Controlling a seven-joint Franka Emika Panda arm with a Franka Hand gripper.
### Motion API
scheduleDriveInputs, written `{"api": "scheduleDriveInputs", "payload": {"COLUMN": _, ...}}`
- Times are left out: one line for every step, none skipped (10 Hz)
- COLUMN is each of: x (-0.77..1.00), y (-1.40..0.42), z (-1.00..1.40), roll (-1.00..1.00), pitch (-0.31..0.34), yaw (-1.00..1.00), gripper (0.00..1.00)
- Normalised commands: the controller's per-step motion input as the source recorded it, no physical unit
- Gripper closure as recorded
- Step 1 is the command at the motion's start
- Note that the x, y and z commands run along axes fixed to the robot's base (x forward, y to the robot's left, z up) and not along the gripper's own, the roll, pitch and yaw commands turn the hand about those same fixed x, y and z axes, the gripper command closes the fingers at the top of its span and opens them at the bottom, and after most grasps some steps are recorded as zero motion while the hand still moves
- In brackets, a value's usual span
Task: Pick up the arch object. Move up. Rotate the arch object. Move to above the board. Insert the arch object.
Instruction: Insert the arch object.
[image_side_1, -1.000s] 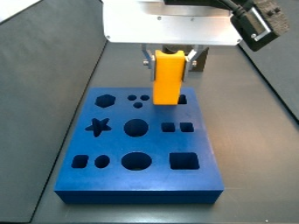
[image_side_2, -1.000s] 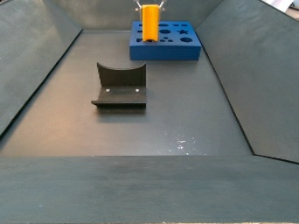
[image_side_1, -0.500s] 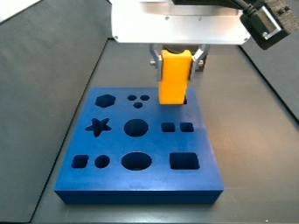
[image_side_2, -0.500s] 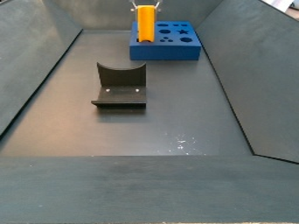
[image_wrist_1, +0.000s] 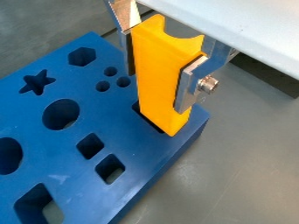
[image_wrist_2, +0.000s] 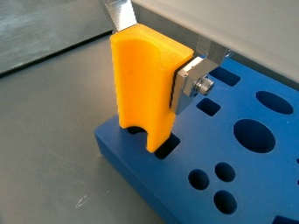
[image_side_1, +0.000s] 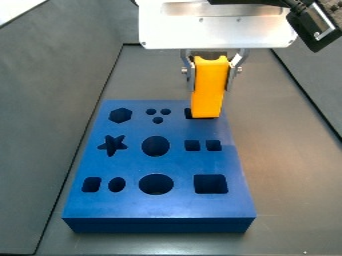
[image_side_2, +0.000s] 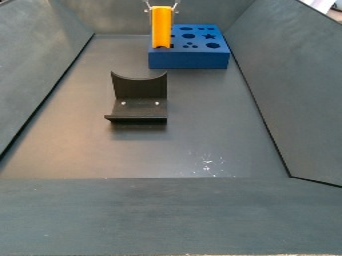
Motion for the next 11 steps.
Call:
{"api": "scheduleDriveInputs", "payload": {"x": -0.45, "y": 0.00, "z": -0.42, "roll": 0.05, "pitch": -0.243, "yaw": 0.00, "gripper": 1.00}}
{"api": "scheduleDriveInputs", "payload": {"x": -0.51, "y": 0.00, "z": -0.32, "roll": 0.11, "pitch": -0.149, "yaw": 0.00, "gripper": 1.00}}
{"api": "scheduleDriveInputs", "payload": {"x": -0.43, "y": 0.05, "z": -0.24, "roll": 0.13, "pitch": -0.071, "yaw": 0.00, "gripper": 1.00}}
{"api": "scheduleDriveInputs", "payload": {"x": -0.28, "y": 0.04, "z": -0.21, "roll": 0.14, "pitch": -0.024, "yaw": 0.00, "gripper": 1.00}}
{"api": "scheduleDriveInputs", "payload": {"x": -0.04, "y": 0.00, "z": -0.39, "roll": 0.15, "pitch": -0.050, "yaw": 0.02, "gripper": 1.00}}
{"api": "scheduleDriveInputs", "payload": {"x": 0.21, "y": -0.04, "z": -0.76, "roll": 0.11, "pitch": -0.140, "yaw": 0.12, "gripper": 1.00}}
{"api": "scheduleDriveInputs", "payload": {"x": 0.30, "y": -0.06, "z": -0.80, "roll": 0.13, "pitch": -0.136, "yaw": 0.14, "gripper": 1.00}}
{"api": "scheduleDriveInputs", "payload": {"x": 0.32, "y": -0.03, "z": -0.75, "roll": 0.10, "pitch": -0.121, "yaw": 0.13, "gripper": 1.00}}
{"api": "scheduleDriveInputs", "payload": {"x": 0.17, "y": -0.01, "z": -0.49, "roll": 0.00, "pitch": -0.154, "yaw": 0.03, "gripper": 1.00}}
{"api": "scheduleDriveInputs", "payload": {"x": 0.00, "y": 0.00, "z": -0.20, "roll": 0.00, "pitch": -0.116, "yaw": 0.00, "gripper": 1.00}}
{"api": "scheduleDriveInputs", "payload": {"x": 0.00, "y": 0.00, "z": 0.00, "roll": 0.01, "pitch": 0.000, "yaw": 0.00, "gripper": 1.00}}
